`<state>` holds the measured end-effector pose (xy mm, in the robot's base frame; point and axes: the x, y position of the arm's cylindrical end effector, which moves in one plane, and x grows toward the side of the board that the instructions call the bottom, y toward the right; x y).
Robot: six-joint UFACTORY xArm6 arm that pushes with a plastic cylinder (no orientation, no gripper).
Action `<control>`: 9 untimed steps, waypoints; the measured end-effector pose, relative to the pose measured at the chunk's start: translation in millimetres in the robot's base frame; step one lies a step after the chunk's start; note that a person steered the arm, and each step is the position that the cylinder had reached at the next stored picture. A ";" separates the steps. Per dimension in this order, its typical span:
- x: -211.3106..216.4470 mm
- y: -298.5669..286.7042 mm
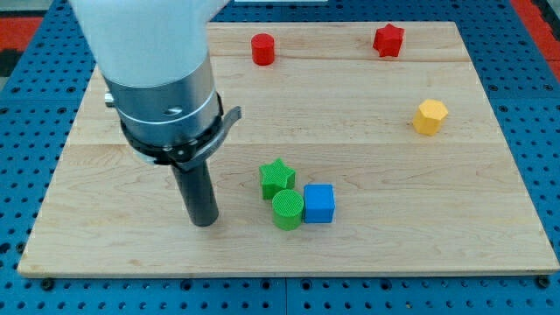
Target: Move the green star parallel to the left of the green circle
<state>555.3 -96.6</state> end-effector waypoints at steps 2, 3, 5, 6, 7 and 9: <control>49.0 -12.2; 57.2 37.9; 41.7 71.3; 35.4 97.2; 24.4 115.4; -8.4 83.5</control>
<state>546.9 -13.1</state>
